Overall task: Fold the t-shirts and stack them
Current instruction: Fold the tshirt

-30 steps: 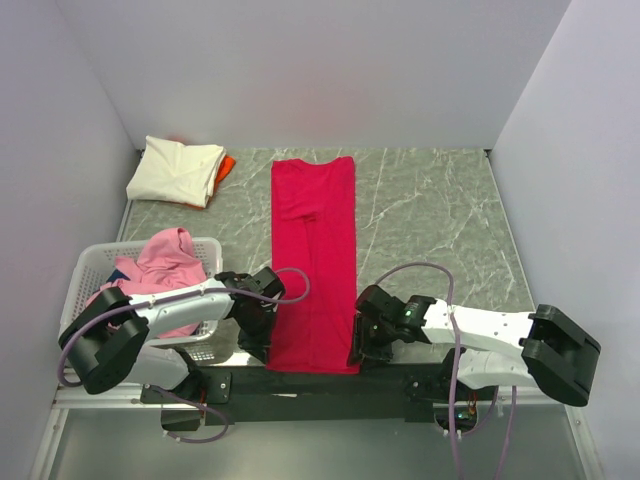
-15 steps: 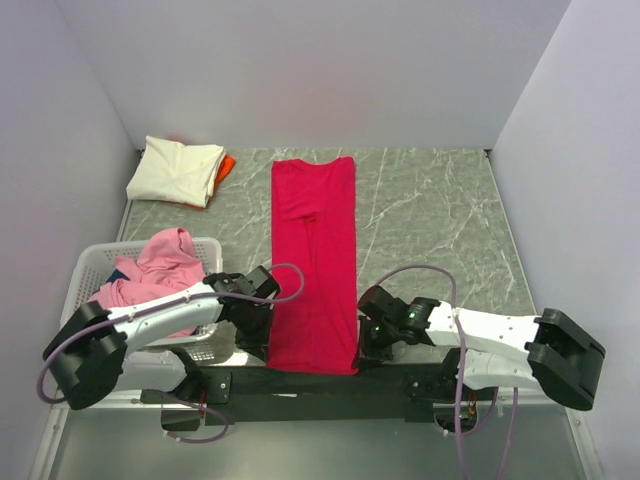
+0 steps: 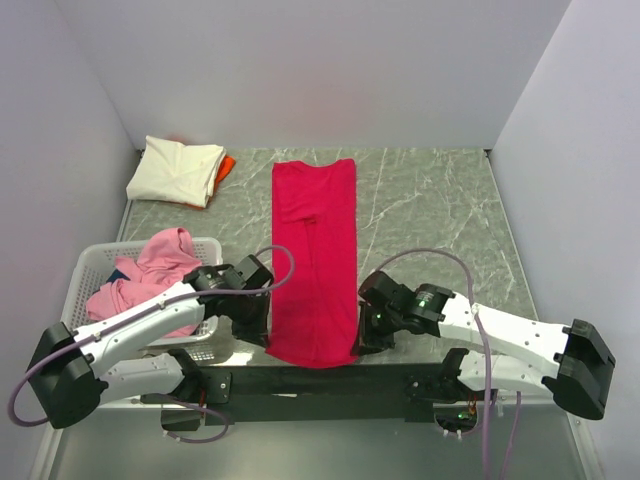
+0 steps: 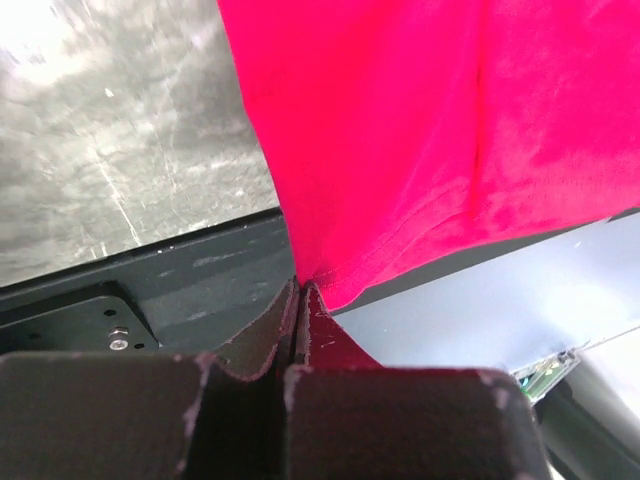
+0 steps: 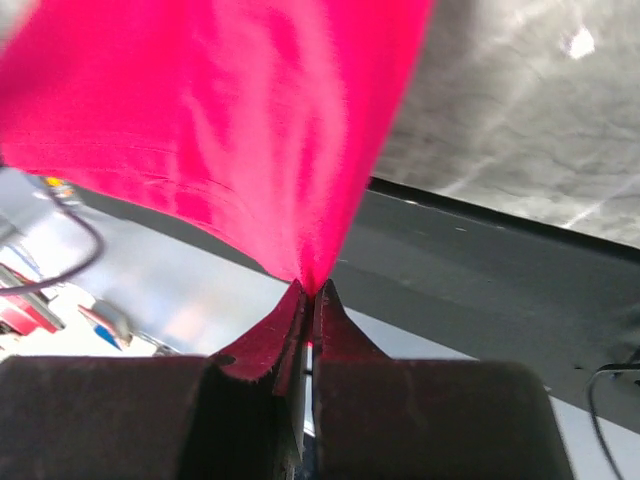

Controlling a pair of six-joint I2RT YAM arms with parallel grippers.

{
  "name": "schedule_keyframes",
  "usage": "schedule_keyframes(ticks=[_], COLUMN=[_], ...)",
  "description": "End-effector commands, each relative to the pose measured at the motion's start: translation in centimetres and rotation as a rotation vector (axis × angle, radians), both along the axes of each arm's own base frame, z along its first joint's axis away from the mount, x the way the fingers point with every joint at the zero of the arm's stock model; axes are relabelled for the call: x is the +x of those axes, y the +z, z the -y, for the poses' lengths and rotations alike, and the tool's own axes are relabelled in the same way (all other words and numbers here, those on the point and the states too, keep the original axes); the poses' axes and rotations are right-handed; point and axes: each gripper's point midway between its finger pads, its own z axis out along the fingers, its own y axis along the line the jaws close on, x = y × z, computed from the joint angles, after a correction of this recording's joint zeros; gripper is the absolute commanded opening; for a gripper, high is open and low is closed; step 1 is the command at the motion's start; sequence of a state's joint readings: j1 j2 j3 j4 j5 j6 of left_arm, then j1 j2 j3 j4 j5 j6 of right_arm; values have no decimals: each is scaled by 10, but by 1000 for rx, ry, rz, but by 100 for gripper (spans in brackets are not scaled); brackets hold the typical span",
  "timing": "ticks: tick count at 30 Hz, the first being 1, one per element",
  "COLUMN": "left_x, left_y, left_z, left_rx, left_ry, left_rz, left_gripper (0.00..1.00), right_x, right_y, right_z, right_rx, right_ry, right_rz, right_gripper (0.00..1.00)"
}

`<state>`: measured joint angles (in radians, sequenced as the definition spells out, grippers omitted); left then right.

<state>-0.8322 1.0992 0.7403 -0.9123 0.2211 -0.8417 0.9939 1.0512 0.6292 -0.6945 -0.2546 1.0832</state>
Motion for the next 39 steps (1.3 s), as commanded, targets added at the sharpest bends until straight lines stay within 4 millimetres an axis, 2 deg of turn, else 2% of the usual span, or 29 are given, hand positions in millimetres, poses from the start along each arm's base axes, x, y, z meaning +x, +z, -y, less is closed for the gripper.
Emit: schedule_keyframes(ticks=[1, 11, 12, 14, 17, 20, 21, 23, 24, 26, 27, 28, 29, 30, 31, 32, 33, 34, 35, 36, 37, 38, 39], left_x=[21, 72, 84, 96, 123, 139, 150, 165, 176, 189, 203, 210, 223, 229, 236, 249, 254, 260, 272, 277, 282, 292, 298], left_y=[19, 23, 27, 27, 33, 27, 30, 25, 30, 23, 29, 23, 29, 29, 21, 27, 27, 20, 25, 23, 14, 18, 17], left_z=[0, -3, -3, -2, 1, 5, 5, 2, 3, 4, 4, 5, 5, 5, 5, 5, 6, 6, 6, 5, 5, 5, 4], left_rx=[10, 4, -6, -14, -38, -38, -43, -41, -49, -43, -59, -54, -66, -70, -63, -76, -88, -86, -97, -95, -89, -100, -104], left_ry=[38, 49, 63, 73, 97, 98, 110, 136, 139, 148, 156, 161, 172, 170, 176, 186, 183, 186, 192, 191, 193, 200, 204], left_rz=[73, 110, 133, 130, 149, 134, 147, 137, 156, 136, 154, 136, 154, 153, 134, 154, 152, 134, 152, 151, 131, 144, 145], left_gripper=[0, 0, 0, 0, 0, 0, 0, 0, 0, 0, 0, 0, 0, 0, 0, 0, 0, 0, 0, 0, 0, 0, 0], right_x=[23, 85, 95, 109, 136, 153, 164, 174, 184, 197, 208, 215, 229, 235, 243, 255, 263, 268, 282, 288, 292, 304, 307], right_y=[20, 31, 38, 35, 44, 39, 44, 39, 44, 37, 44, 36, 44, 44, 37, 44, 45, 37, 44, 44, 36, 41, 32], right_z=[0, -3, -6, -4, -7, -6, -5, -5, -7, -5, -8, -4, -7, -6, -1, -4, -3, -1, 0, 1, 2, 4, 4], right_rx=[-28, -63, -54, -81, -89, -111, -107, -125, -117, -137, -129, -152, -144, -150, -167, -155, -156, -171, -159, -160, -173, -165, -174], right_ry=[-52, -93, -85, -95, -103, -95, -97, -92, -87, -92, -86, -91, -96, -89, -99, -104, -102, -102, -114, -110, -106, -116, -104], right_rz=[84, 146, 169, 162, 188, 177, 191, 173, 191, 168, 190, 168, 193, 194, 175, 194, 202, 178, 195, 197, 173, 186, 162], right_gripper=[0, 0, 0, 0, 0, 0, 0, 0, 0, 0, 0, 0, 0, 0, 0, 0, 0, 0, 0, 0, 0, 0, 0])
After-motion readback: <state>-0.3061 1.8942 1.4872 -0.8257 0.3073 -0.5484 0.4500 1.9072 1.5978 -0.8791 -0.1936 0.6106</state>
